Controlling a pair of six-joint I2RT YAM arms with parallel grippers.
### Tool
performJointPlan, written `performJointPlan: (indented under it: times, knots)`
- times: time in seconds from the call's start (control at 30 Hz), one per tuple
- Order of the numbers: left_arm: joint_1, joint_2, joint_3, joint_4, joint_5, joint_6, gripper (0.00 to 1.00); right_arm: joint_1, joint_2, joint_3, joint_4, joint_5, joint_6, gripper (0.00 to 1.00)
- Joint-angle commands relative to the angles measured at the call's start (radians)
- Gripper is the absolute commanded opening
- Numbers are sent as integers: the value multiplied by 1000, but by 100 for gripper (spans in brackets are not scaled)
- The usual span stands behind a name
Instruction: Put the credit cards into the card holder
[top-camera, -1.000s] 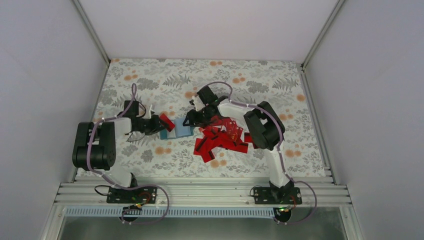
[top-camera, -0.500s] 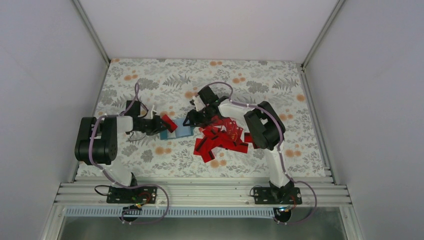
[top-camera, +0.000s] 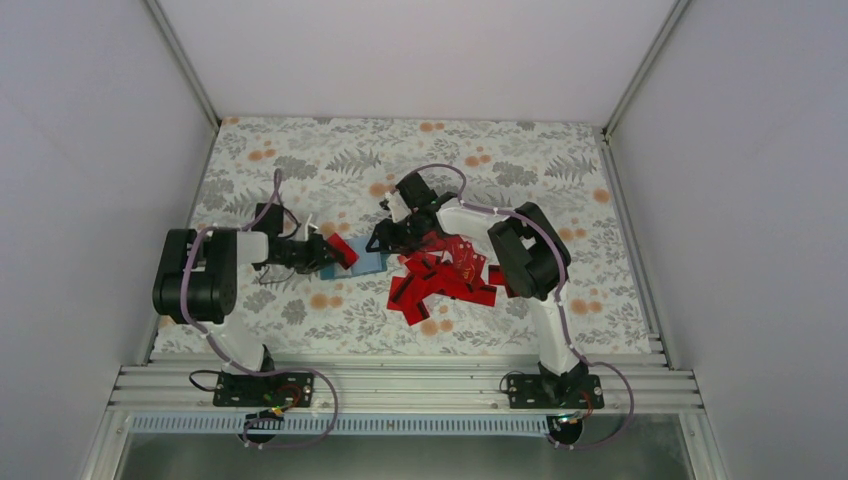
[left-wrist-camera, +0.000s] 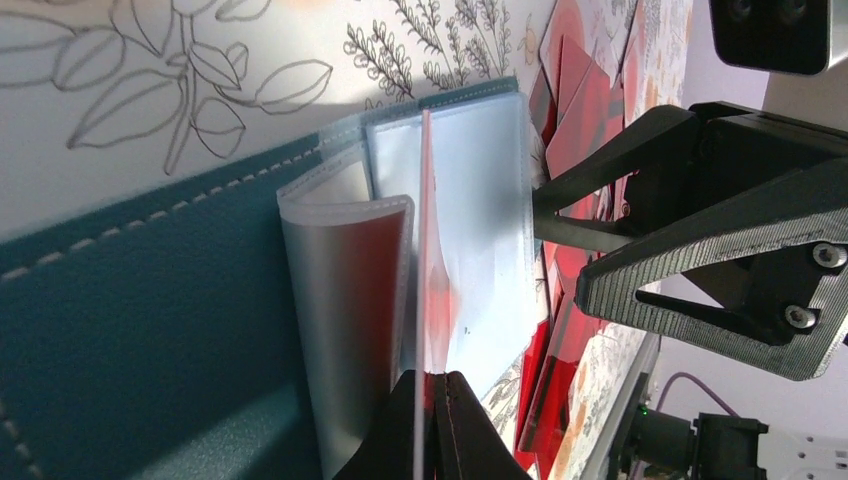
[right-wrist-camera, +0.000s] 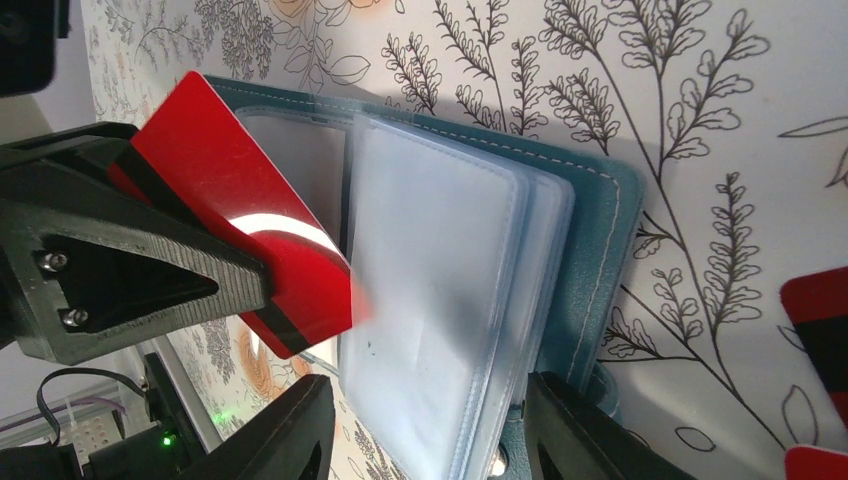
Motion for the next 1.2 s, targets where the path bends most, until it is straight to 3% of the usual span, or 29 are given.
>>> performJointPlan:
  times: [0.0,0.8,1.17]
  knots:
    - [-9,35,6,-33,32,34,2,0,29,-28,-18,22,7,49]
    - [-12,106,186,-354,-60,144,2,-10,54,-17,14,2,11,48]
    - [-17,105,183,-414,-71,162,2,-18,129,51,44,-25,22,39]
